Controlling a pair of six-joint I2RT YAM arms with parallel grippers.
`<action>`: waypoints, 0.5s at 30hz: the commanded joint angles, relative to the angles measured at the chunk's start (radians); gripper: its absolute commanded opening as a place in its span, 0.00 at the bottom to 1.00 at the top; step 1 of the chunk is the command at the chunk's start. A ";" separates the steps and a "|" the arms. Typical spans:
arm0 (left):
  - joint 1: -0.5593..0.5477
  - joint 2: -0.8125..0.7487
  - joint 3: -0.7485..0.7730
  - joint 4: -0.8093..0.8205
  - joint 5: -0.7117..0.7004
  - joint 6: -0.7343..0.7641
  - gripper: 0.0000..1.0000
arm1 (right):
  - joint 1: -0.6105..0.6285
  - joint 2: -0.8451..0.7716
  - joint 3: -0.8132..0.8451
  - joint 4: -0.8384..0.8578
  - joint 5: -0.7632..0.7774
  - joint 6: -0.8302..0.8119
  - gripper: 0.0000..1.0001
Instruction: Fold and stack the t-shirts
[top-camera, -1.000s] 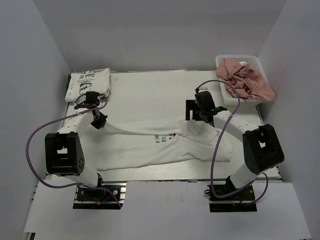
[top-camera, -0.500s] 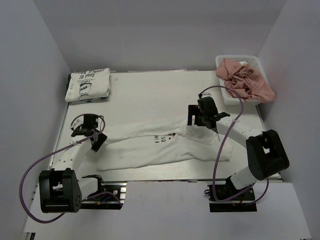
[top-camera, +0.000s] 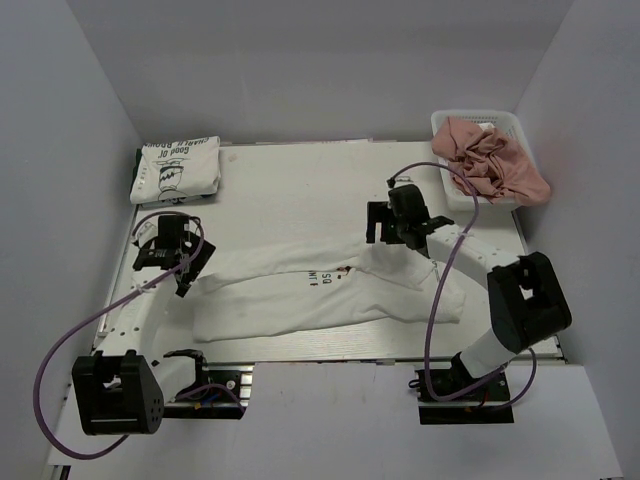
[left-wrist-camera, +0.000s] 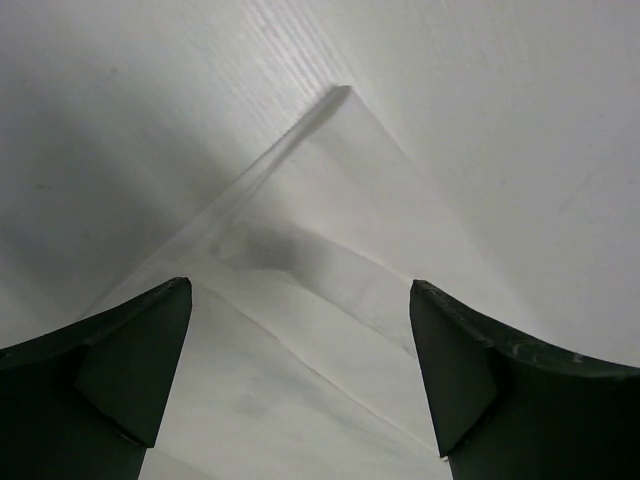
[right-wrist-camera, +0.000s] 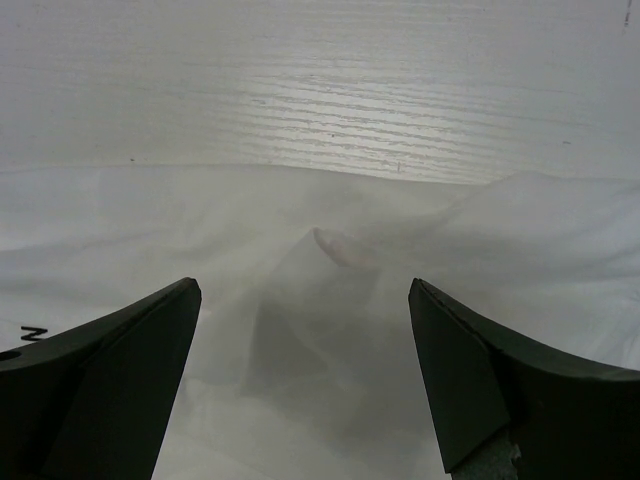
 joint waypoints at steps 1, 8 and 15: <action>0.001 0.023 0.031 0.097 0.104 0.048 1.00 | 0.013 0.075 0.070 -0.019 0.045 0.026 0.90; 0.001 0.146 -0.104 0.336 0.266 0.082 1.00 | 0.035 0.159 0.139 -0.092 0.161 0.106 0.67; 0.001 0.254 -0.152 0.300 0.187 0.091 1.00 | 0.035 0.016 0.007 -0.106 0.194 0.137 0.06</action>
